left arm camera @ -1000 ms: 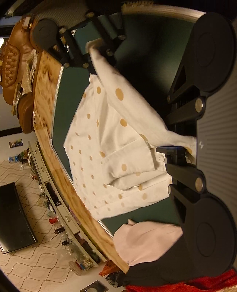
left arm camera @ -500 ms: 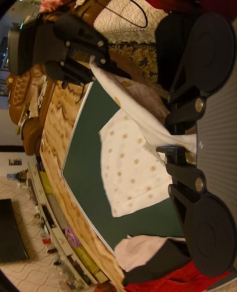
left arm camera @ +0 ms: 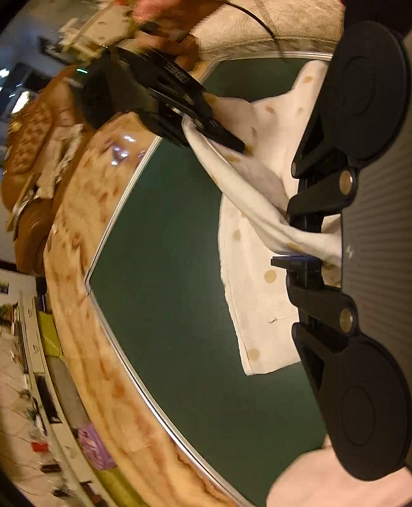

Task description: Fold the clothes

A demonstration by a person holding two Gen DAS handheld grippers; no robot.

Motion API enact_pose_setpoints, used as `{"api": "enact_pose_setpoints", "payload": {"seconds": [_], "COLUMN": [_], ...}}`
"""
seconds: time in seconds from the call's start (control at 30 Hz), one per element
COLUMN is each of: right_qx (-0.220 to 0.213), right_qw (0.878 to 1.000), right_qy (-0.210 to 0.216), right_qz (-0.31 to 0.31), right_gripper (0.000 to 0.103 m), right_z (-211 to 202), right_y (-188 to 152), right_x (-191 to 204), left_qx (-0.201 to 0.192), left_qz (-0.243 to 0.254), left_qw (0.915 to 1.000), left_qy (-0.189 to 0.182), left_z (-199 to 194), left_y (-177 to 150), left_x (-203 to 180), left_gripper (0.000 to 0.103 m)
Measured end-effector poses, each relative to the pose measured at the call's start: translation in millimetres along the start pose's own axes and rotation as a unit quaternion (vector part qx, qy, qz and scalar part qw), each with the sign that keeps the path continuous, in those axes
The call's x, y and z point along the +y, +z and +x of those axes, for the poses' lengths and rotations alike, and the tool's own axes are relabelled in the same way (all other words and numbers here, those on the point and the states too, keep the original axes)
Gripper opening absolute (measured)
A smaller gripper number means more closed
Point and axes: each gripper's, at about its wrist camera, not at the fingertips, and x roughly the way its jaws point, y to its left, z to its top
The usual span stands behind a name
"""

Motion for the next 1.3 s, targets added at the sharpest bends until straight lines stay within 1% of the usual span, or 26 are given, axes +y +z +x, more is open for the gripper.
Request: {"api": "enact_pose_setpoints", "payload": {"seconds": [0.03, 0.07, 0.13, 0.2, 0.27, 0.33, 0.37, 0.4, 0.43, 0.47, 0.5, 0.53, 0.57, 0.6, 0.67, 0.7, 0.77, 0.87, 0.93, 0.97, 1.03, 1.07, 1.13, 1.17, 1.23, 1.3], "right_qx": [-0.005, -0.009, -0.019, -0.035, -0.047, -0.051, -0.053, -0.054, -0.056, -0.059, -0.061, -0.064, -0.067, -0.072, -0.094, -0.111, -0.129, -0.134, -0.142, -0.153, -0.172, -0.176, -0.15, -0.135, -0.107, -0.096], "right_qw": [1.0, 1.0, 0.999, 0.997, 0.994, 0.992, 0.992, 0.991, 0.992, 0.992, 0.993, 0.993, 0.992, 0.992, 0.989, 0.987, 0.982, 0.974, 0.965, 0.962, 0.958, 0.956, 0.955, 0.953, 0.947, 0.944], "right_qy": [0.005, 0.011, 0.013, 0.02, 0.045, 0.051, 0.054, 0.053, 0.044, 0.035, 0.025, 0.014, 0.007, -0.002, -0.038, -0.066, -0.108, -0.178, -0.219, -0.226, -0.218, -0.214, -0.213, -0.223, -0.247, -0.265], "right_qz": [0.011, 0.022, 0.039, 0.064, 0.09, 0.099, 0.103, 0.109, 0.107, 0.104, 0.101, 0.101, 0.102, 0.106, 0.106, 0.1, 0.084, 0.048, 0.009, -0.016, -0.067, -0.097, -0.145, -0.157, -0.177, -0.17], "right_gripper": [0.013, 0.013, 0.015, 0.016, 0.016, 0.018, 0.02, 0.021, 0.025, 0.032, 0.034, 0.044, 0.047, 0.047, 0.047, 0.047, 0.047, 0.047, 0.047, 0.047, 0.047, 0.047, 0.047, 0.047, 0.047, 0.047], "right_z": [3, 6, 12, 14, 14, 13, 13, 10, 9, 7, 6, 2, 1, -4, -13, -19, -21, -19, -23, -23, -27, -24, -10, -4, 10, 19], "right_y": [3, 6, 11, 7, 3, -1, -3, -2, -1, 0, 1, -1, -1, -4, -10, -15, -19, -25, -29, -31, -36, -38, -38, -40, -44, -46], "right_x": [-13, -25, -46, -59, -69, -68, -68, -68, -66, -64, -61, -57, -57, -57, -54, -50, -44, -26, -13, 0, 22, 35, 52, 54, 55, 47], "left_qx": [-0.005, -0.01, -0.02, -0.029, -0.039, -0.051, -0.057, -0.062, -0.065, -0.067, -0.069, -0.072, -0.075, -0.076, -0.064, -0.057, -0.043, -0.02, -0.025, -0.029, -0.051, -0.063, -0.07, -0.073, -0.061, -0.048], "left_qz": [-0.011, -0.022, -0.044, -0.066, -0.088, -0.099, -0.101, -0.102, -0.097, -0.091, -0.085, -0.08, -0.075, -0.068, -0.055, -0.048, -0.036, -0.04, -0.046, -0.049, -0.057, -0.062, -0.068, -0.071, -0.079, -0.087], "left_qw": [0.9999, 0.9997, 0.9988, 0.9972, 0.9951, 0.9935, 0.993, 0.9925, 0.9926, 0.9929, 0.9932, 0.9934, 0.9936, 0.9939, 0.9948, 0.9951, 0.9952, 0.9946, 0.9941, 0.9935, 0.9933, 0.993, 0.9926, 0.9924, 0.9921, 0.9915], "left_qy": [0.003, 0.005, 0.011, 0.016, 0.022, 0.021, 0.024, 0.028, 0.032, 0.036, 0.04, 0.04, 0.038, 0.043, 0.058, 0.065, 0.08, 0.093, 0.095, 0.098, 0.086, 0.079, 0.073, 0.07, 0.077, 0.084], "left_z": [5, 10, 19, 29, 38, 36, 35, 34, 34, 33, 33, 31, 29, 28, 37, 42, 51, 67, 68, 66, 60, 56, 56, 56, 63, 71], "left_y": [2, 3, 6, 10, 13, 9, 6, 3, 1, -1, -3, -4, -3, -4, -7, -8, -11, -16, -16, -15, -12, -11, -8, -7, -11, -15], "left_x": [8, 17, 34, 50, 67, 69, 66, 62, 56, 50, 44, 37, 29, 20, 8, 2, -8, -10, -11, -12, -11, -10, -8, -7, -2, 3], "left_gripper": [0.027, 0.034, 0.037, 0.041, 0.042, 0.042, 0.045, 0.046, 0.046, 0.046, 0.046, 0.047, 0.051, 0.052, 0.053, 0.054, 0.054, 0.056, 0.057, 0.057, 0.057, 0.059, 0.062, 0.062, 0.062, 0.062]}}
